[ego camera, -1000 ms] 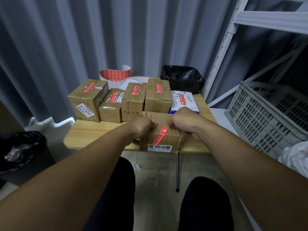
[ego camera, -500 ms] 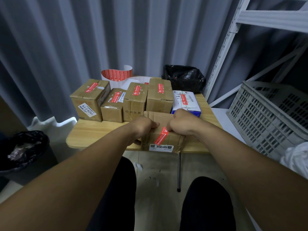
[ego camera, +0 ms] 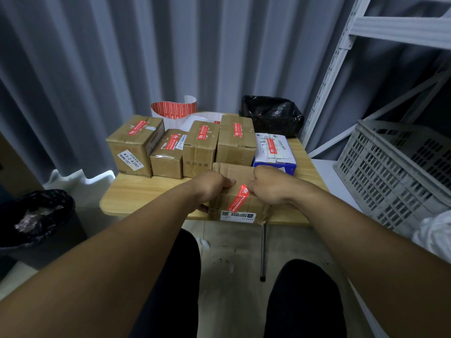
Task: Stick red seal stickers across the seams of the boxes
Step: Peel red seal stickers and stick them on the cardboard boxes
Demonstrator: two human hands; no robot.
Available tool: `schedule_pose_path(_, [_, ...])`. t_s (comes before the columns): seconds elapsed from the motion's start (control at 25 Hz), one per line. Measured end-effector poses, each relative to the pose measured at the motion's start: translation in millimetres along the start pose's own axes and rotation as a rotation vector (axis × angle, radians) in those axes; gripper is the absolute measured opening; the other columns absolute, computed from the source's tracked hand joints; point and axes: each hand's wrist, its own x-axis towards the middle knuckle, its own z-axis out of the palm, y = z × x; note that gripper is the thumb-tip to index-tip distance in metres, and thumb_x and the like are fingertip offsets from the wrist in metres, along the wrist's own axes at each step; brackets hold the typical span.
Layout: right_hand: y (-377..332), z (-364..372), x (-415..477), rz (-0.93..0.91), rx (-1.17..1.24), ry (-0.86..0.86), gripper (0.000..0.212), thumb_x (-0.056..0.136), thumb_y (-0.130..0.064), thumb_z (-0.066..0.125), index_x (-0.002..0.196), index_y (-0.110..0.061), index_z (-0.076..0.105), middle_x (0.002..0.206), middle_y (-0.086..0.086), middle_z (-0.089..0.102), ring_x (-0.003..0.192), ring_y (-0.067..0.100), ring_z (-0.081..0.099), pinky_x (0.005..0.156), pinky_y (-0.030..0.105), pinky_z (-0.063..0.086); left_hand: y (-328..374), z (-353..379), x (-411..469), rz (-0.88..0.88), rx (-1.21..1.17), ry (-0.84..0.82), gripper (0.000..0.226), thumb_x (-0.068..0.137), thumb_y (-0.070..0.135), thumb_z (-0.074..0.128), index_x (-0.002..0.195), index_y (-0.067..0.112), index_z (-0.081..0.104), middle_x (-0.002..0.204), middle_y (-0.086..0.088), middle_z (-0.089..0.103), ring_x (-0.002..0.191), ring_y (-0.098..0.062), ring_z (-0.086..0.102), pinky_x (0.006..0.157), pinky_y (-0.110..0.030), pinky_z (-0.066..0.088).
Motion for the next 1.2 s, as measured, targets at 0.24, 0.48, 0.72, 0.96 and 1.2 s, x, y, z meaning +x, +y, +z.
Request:
schedule_pose_path(0.24, [12, 1, -3, -0.017, 0.332, 0.139, 0.016, 0.096, -0.021, 0.057, 0.082, -0.015, 0.057, 0.078, 0.002, 0.062, 0.071, 0.014, 0.057, 0.057, 0.026, 0.04, -1, -1, 1, 0.001, -0.007, 0.006, 0.05, 0.1, 0.039, 0.055, 0.14, 0.01, 0.047, 0.129, -0.013, 0.061, 0.115, -0.031, 0.058, 0.094, -0.048, 0.051])
schedule_pose_path(0.48, [17, 19, 3, -0.094, 0.352, 0.23, 0.013, 0.086, -0.018, 0.077, 0.077, -0.015, 0.069, 0.08, -0.001, 0.071, 0.082, 0.016, 0.067, 0.078, 0.037, 0.056, 0, 0, 2, 0.008, -0.004, 0.007, 0.048, 0.101, 0.039, 0.054, 0.138, 0.01, 0.048, 0.128, -0.014, 0.061, 0.113, -0.031, 0.059, 0.093, -0.046, 0.051])
schedule_pose_path(0.72, [16, 11, 4, -0.095, 0.297, 0.163, 0.02, 0.095, -0.023, 0.068, 0.076, -0.015, 0.067, 0.083, 0.002, 0.069, 0.08, 0.014, 0.062, 0.066, 0.028, 0.046, -1, 0, 0, 0.011, -0.01, 0.006, 0.05, 0.101, 0.04, 0.055, 0.139, 0.009, 0.048, 0.13, -0.013, 0.06, 0.112, -0.03, 0.058, 0.091, -0.046, 0.051])
schedule_pose_path(0.96, [19, 7, 1, -0.102, 0.4, 0.149, 0.015, 0.095, -0.023, 0.069, 0.084, -0.013, 0.069, 0.081, 0.0, 0.069, 0.077, 0.012, 0.06, 0.067, 0.027, 0.047, 0, -1, 1, 0.006, -0.008, 0.009, 0.053, 0.1, 0.041, 0.056, 0.141, 0.009, 0.047, 0.132, -0.013, 0.059, 0.114, -0.03, 0.057, 0.093, -0.047, 0.052])
schedule_pose_path(1.2, [26, 7, -4, -0.179, 0.462, 0.168, 0.01, 0.093, -0.02, 0.072, 0.086, -0.012, 0.069, 0.082, 0.0, 0.071, 0.079, 0.014, 0.064, 0.077, 0.034, 0.053, 1, -2, -3, 0.03, 0.002, 0.033, 0.056, 0.099, 0.044, 0.058, 0.141, 0.01, 0.044, 0.134, -0.01, 0.057, 0.116, -0.03, 0.056, 0.097, -0.049, 0.052])
